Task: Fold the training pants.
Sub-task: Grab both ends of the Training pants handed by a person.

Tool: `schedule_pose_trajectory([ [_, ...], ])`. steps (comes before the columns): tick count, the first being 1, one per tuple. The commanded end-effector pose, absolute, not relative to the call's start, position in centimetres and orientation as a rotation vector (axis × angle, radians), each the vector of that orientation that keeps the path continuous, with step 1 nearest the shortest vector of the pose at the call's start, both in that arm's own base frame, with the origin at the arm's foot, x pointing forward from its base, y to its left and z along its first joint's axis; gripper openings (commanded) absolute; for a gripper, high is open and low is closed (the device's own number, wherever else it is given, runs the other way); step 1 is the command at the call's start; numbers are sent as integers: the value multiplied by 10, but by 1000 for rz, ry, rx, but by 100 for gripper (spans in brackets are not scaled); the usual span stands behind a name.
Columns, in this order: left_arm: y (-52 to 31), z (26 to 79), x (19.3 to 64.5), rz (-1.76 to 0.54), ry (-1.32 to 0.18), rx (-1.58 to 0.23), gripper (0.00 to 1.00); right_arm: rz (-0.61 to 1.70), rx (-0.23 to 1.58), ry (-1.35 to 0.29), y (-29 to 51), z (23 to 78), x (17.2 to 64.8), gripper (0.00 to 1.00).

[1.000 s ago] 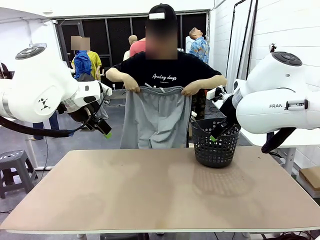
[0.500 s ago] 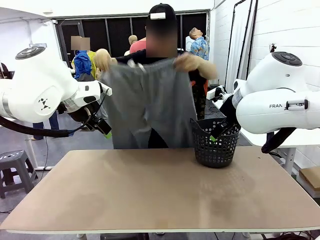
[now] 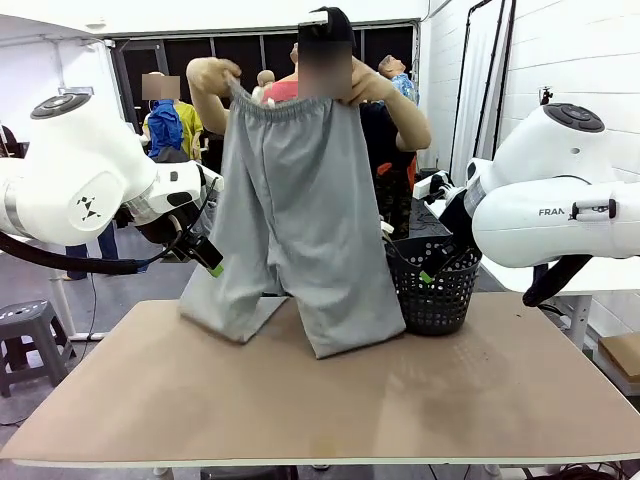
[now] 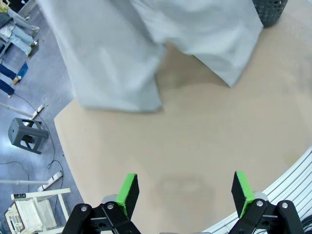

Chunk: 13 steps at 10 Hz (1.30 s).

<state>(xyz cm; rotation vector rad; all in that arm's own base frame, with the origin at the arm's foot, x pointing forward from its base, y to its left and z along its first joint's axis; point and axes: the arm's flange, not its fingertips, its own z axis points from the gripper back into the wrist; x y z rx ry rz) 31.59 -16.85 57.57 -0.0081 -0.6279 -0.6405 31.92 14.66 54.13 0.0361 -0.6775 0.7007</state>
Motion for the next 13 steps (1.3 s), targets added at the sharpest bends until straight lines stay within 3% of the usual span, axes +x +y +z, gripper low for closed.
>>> schedule_pose_trajectory([
  [1, -168, 576, 317, -651, -633, -6, 100, 695, 39, -687, 147, 540, 320, 100],
  [13, -168, 576, 317, -651, -633, -6, 100, 695, 39, -687, 147, 540, 320, 100],
])
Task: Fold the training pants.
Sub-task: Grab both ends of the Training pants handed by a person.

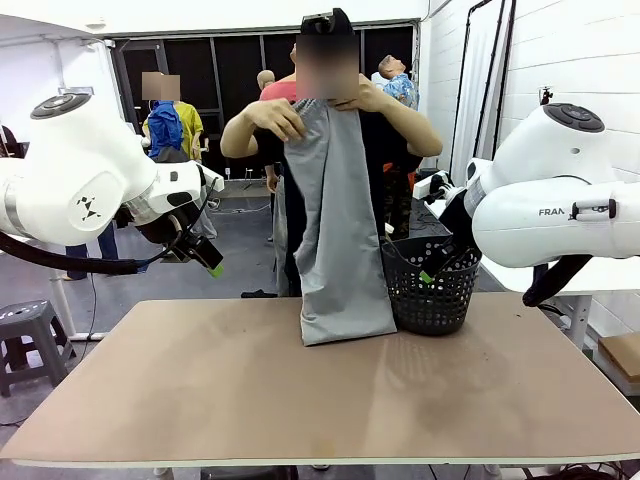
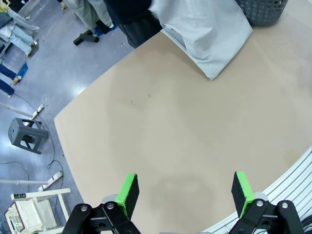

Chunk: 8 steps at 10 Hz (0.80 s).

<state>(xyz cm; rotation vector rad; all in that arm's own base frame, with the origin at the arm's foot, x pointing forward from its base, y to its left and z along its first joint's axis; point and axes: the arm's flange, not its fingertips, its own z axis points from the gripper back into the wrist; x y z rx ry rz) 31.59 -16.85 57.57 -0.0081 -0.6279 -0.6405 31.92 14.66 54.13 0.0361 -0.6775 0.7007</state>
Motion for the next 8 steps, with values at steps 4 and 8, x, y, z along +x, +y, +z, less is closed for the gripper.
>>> schedule_pose_trajectory([
  [4, -168, 576, 317, -651, -633, -6, 100, 695, 39, -687, 147, 540, 320, 100],
  [8, -168, 576, 317, -651, -633, -6, 100, 695, 39, -687, 147, 540, 320, 100],
])
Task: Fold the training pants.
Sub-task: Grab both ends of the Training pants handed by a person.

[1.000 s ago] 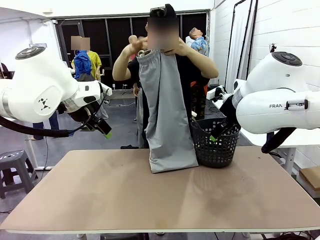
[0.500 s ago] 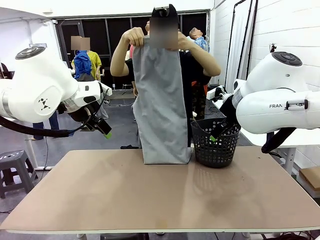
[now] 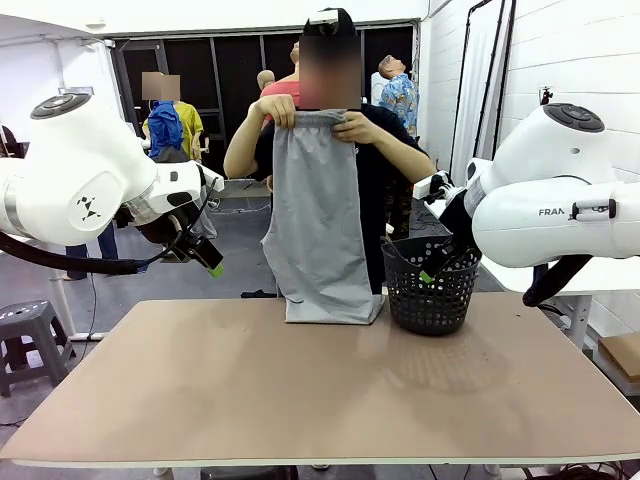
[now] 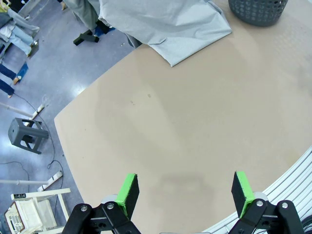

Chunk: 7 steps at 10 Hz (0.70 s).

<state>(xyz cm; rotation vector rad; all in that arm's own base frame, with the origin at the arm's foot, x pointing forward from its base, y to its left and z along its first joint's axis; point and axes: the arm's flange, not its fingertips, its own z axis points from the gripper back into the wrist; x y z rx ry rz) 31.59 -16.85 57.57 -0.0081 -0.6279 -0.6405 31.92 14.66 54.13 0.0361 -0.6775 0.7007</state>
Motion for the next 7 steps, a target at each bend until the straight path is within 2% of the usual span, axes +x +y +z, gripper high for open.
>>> schedule_pose_trajectory([
  [1, -168, 576, 317, -651, -633, -6, 100, 695, 39, -687, 147, 540, 320, 100],
  [7, -168, 576, 317, -651, -633, -6, 100, 695, 39, -687, 147, 540, 320, 100],
])
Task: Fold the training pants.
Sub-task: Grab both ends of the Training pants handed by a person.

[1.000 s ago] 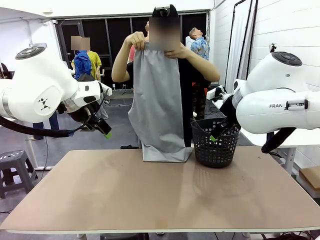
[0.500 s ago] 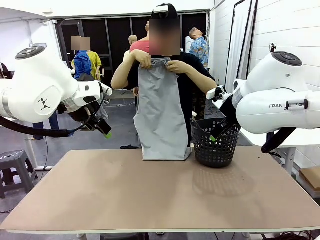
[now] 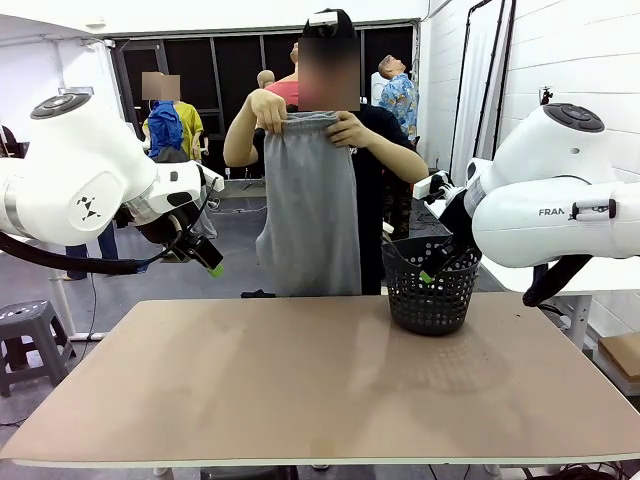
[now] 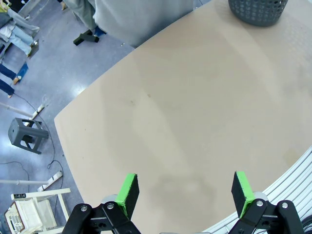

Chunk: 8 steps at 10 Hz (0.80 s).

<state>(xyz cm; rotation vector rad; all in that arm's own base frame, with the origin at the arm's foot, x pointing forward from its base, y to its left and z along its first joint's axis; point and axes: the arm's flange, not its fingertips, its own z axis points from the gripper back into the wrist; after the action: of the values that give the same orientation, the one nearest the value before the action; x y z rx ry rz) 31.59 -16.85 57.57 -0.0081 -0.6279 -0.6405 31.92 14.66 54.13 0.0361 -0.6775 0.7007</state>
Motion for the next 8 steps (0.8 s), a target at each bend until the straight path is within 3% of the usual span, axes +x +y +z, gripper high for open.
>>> schedule_pose_trajectory([
  [1, -168, 576, 317, -651, -633, -6, 100, 695, 39, -687, 147, 540, 320, 100],
  [8, -168, 576, 317, -651, -633, -6, 100, 695, 39, -687, 147, 540, 320, 100],
])
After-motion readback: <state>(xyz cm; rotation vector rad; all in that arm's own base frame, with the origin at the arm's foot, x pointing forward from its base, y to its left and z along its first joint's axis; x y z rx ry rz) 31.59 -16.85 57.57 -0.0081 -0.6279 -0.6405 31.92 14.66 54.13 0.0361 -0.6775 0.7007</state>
